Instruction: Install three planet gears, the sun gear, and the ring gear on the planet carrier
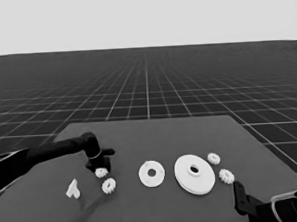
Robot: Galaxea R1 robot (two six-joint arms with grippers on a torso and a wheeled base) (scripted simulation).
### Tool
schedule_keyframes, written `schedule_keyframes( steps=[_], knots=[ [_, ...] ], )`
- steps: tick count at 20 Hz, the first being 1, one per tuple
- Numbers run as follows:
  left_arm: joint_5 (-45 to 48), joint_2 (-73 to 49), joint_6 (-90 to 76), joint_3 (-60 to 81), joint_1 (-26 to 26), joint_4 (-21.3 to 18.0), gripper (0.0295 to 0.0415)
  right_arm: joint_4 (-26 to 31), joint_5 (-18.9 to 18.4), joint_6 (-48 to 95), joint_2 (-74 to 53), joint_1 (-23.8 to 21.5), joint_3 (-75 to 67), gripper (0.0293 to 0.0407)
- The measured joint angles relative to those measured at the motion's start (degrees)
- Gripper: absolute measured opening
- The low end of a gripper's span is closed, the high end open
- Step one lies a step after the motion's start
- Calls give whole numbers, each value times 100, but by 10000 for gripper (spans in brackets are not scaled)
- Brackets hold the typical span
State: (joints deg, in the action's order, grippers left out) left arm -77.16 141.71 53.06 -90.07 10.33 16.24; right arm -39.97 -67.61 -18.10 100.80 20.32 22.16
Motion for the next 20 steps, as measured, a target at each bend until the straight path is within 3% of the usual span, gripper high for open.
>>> schedule_keyframes(
  steps=[2,10,13,20],
  knots=[
    [3,2,-2,-4,2,2,314,0,0,0,0,0,0,385],
    [4,2,-2,-6,1,3,312,0,0,0,0,0,0,385],
    [-599,-324,279,735,-862,-640,313,0,0,0,0,0,0,385],
    [-730,-349,295,792,-1102,-842,313,0,0,0,0,0,0,385]
  ],
)
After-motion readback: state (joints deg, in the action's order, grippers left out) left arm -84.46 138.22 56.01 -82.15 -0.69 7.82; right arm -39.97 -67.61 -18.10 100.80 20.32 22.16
